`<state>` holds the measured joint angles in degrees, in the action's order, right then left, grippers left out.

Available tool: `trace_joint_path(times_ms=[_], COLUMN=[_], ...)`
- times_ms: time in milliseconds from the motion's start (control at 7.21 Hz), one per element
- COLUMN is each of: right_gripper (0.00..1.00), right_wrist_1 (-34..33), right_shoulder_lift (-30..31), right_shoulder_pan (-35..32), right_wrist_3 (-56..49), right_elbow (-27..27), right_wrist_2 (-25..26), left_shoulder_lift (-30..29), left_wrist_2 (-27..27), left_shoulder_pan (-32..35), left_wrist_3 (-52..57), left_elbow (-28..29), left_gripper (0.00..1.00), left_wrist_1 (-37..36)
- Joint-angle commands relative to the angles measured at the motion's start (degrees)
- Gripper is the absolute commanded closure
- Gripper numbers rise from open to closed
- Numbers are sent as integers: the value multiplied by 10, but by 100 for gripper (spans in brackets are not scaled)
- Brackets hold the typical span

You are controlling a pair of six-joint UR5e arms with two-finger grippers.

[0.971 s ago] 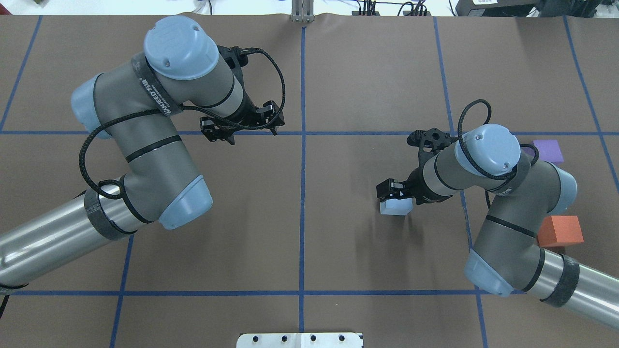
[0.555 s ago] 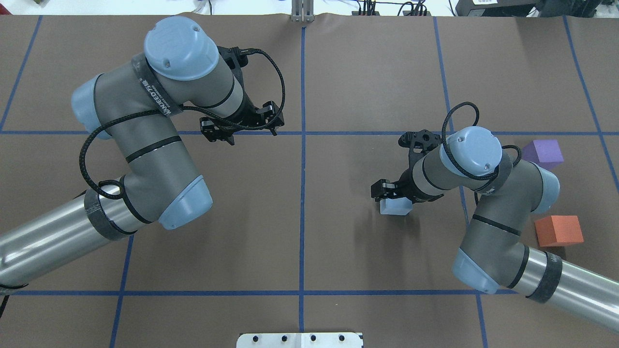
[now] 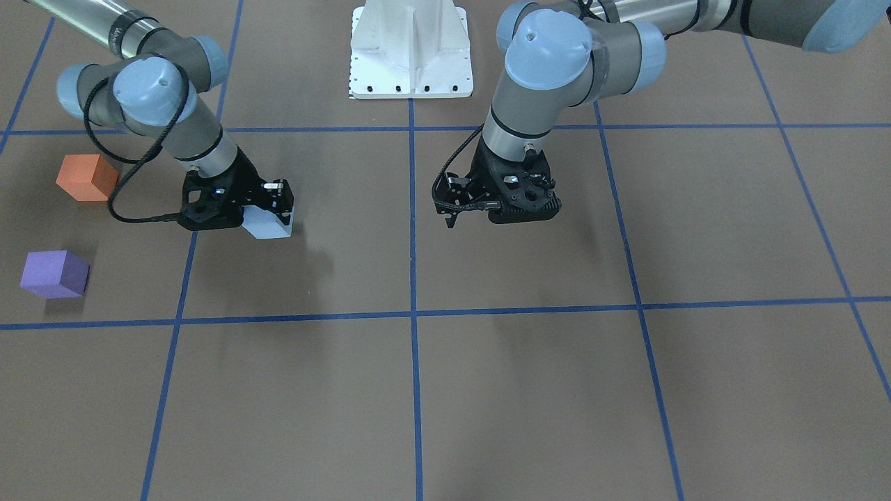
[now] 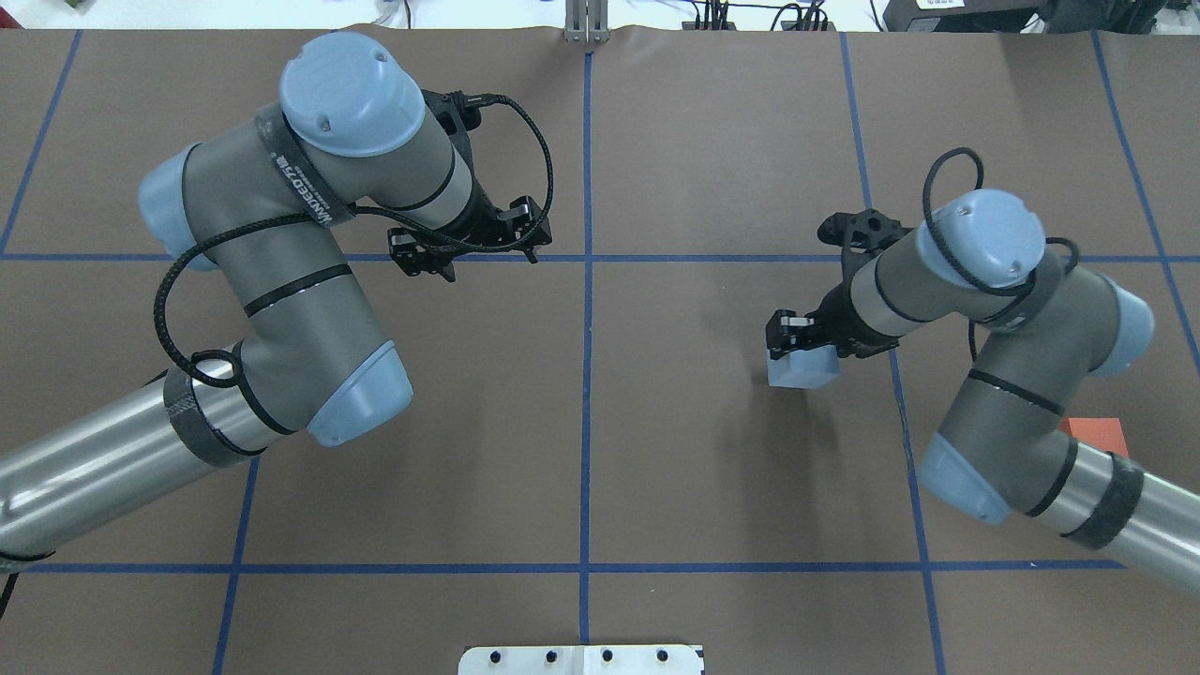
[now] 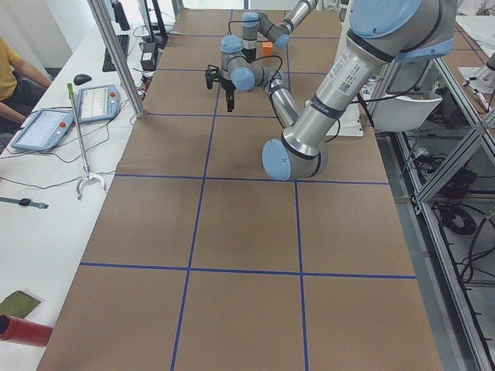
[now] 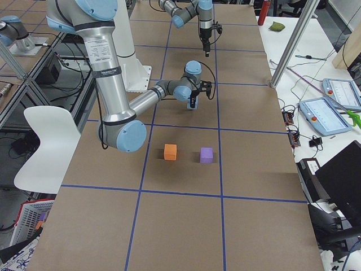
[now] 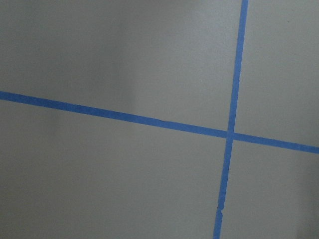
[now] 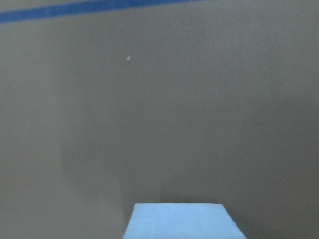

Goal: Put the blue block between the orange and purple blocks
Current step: 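Carry the light blue cube with the right gripper between the purple and orange cubes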

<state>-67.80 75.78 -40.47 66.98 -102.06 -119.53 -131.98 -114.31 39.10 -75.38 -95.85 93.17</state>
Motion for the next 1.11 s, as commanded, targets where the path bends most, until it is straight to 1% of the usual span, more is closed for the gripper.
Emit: trace_joint_path(times_ms=[0, 139, 277, 416, 971], right_gripper=[100, 100, 100, 100, 100], right_wrist_1=[6, 7, 8, 7, 8], right_shoulder_lift=[134, 188, 223, 240, 228], right_shoulder_pan=[-77, -102, -122, -128, -138], right_wrist_3=[-75, -124, -168, -172, -181], right_elbow=[-74, -83, -81, -78, -26], right_wrist_2=[-43, -48, -49, -49, -41], left_shoulder_lift=[0, 0, 0, -1, 0], left_wrist_2=[2, 3, 3, 4, 4], left_shoulder_pan=[-3, -3, -4, -4, -5], left_wrist_3=[-2, -3, -4, -5, -5], left_elbow=[0, 0, 0, -1, -1], left_gripper=[0, 0, 0, 0, 0], left_wrist_1=[0, -1, -1, -1, -2])
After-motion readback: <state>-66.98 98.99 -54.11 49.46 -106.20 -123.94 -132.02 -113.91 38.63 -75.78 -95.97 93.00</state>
